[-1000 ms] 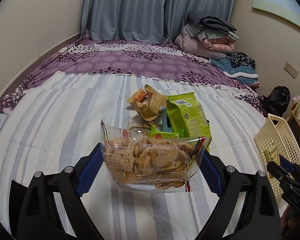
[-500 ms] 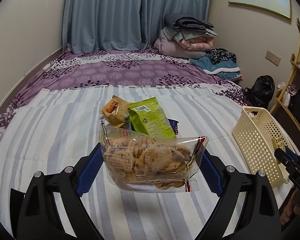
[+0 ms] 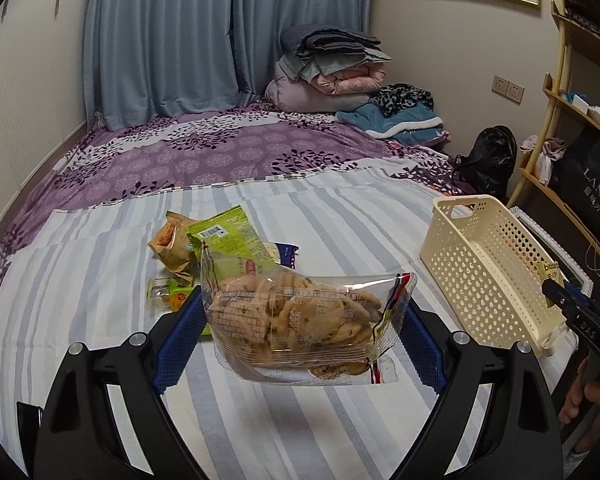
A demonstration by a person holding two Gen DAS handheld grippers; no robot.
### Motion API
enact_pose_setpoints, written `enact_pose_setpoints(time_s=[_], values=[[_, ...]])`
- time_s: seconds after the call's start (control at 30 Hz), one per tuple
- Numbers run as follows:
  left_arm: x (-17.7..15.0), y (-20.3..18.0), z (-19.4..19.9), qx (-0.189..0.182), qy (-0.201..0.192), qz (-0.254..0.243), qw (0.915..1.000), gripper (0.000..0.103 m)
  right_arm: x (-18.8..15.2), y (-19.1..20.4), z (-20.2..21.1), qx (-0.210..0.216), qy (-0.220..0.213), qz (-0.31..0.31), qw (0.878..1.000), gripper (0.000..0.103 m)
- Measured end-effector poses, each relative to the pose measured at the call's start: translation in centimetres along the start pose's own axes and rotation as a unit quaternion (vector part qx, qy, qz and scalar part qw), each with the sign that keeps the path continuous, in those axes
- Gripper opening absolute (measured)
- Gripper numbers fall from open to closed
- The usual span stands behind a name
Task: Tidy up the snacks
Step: 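Grasp the yellow bibizan packet with the right tool while the left tool carries the cookie bag toward the basket, then lower the yellow packet into the cream basket and open the right tool, then lower the cookie bag into the basket and open the left tool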
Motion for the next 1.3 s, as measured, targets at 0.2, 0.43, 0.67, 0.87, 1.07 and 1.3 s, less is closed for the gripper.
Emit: enact_pose_setpoints(time_s=[0.2,0.43,0.67,0.87,1.07,1.3], values=[[0.4,-2.6,-0.7,-0.018,0.008,-0.022,0.9996,0.091,-0.4,-1.5,0.0,-0.016,0.0,-0.011,1.0,0.064],[0.9,-5.5,-1.2,-0.041,0.012,-0.042,0.9982,0.091,-0.6,-2.8,-0.1,-0.021,0.001,-0.02,1.0,0.073],[1.2,-8.7,-1.3,-0.066,0.015,-0.065,0.9956,0.091,-0.8,-4.2,0.6,-0.038,-0.012,-0.029,0.999,0.088],[1.9,-12.4,-1.3,-0.096,0.012,-0.093,0.9909,0.091,-1.1,-5.9,1.2,-0.05,-0.017,-0.048,0.997,0.088],[2.1,-18.0,-1.5,-0.147,0.013,-0.132,0.9802,0.091,-1.1,-7.8,2.2,-0.059,-0.029,-0.068,0.996,0.091],[0.8,-24.9,-2.8,-0.212,0.034,-0.174,0.9612,0.091,-0.8,-10.2,3.3,-0.074,-0.031,-0.084,0.993,0.094]])
Point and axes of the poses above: each gripper's, at about its wrist camera, not at the fingertips, and z roughly against the way its jaws point, y to its left, x to its top, the point moved 1 cm from there along -z, roughly the way its jaws point, and after that the axes turned 3 degrees about z, right-handed, at the moved point
